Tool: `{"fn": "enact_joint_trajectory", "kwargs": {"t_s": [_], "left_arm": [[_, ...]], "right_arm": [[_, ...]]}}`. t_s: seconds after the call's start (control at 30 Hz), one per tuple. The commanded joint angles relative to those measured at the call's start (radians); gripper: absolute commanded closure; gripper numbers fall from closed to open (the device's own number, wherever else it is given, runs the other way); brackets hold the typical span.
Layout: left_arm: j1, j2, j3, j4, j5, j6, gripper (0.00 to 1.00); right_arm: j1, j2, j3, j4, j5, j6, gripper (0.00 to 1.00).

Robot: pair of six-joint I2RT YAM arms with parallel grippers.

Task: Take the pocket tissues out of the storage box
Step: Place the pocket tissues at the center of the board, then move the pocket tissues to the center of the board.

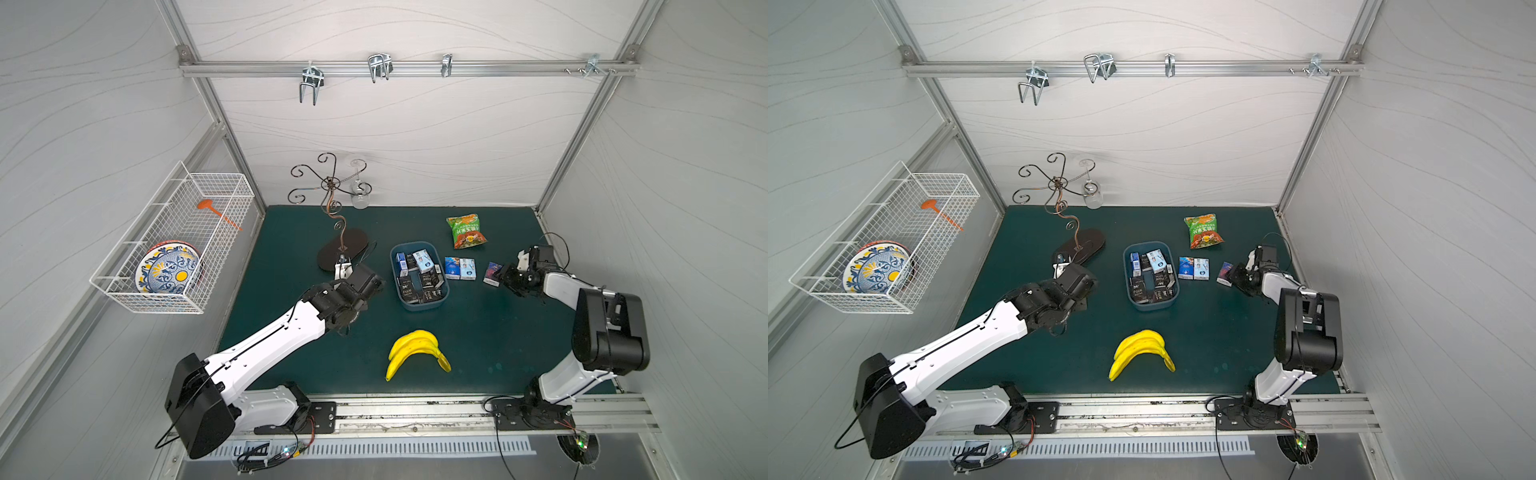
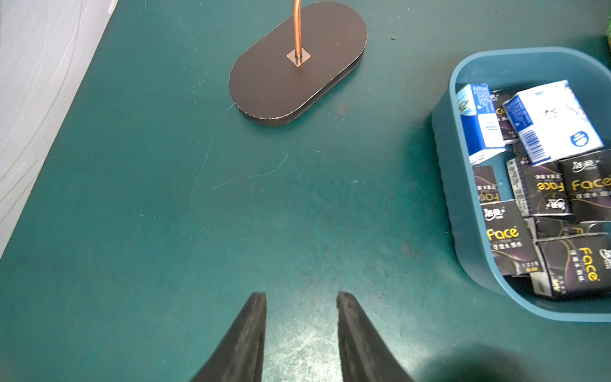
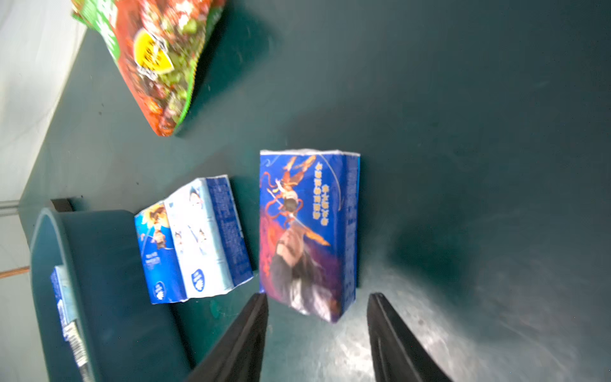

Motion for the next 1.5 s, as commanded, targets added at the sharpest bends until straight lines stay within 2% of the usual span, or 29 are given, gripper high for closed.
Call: {"fn": "enact_joint_trajectory", "kwargs": {"t_s": [0.0, 0.27, 0.4, 0.67, 0.87, 1.3, 1.47], "left_arm": [[0.002, -0.003, 0.043, 0.02, 0.006, 0.009, 0.6], [0.002, -0.025, 0.035, 0.011, -0.003, 0.016, 0.6], [0.002, -0.025, 0.041, 0.002, -0.004, 0.018, 0.6], [0.002, -0.029, 0.037, 0.0, 0.004, 0.018, 0.6], [0.002, -0.04, 0.035, 0.003, 0.007, 0.021, 0.6], [-0.002, -0.028, 0.034, 0.017, 0.038, 0.021, 0.6], [-0.012, -0.028, 0.038, 0.014, 0.033, 0.017, 0.6]], "right_arm": [[-0.005, -0.027, 0.027, -0.057, 0.046, -0.014, 0.45], [-0.005, 0.071, 0.066, -0.056, 0.044, -0.018, 0.49], [-0.002, 0.145, 0.133, -0.094, 0.02, -0.044, 0.56], [0.067, 0.219, 0.266, -0.23, 0.108, -0.148, 0.74], [0.131, 0.265, 0.334, -0.315, 0.17, -0.282, 0.75], [0.136, 0.224, 0.298, -0.328, 0.267, -0.359, 0.75], [0.137, 0.221, 0.315, -0.332, 0.275, -0.355, 0.7]]}}
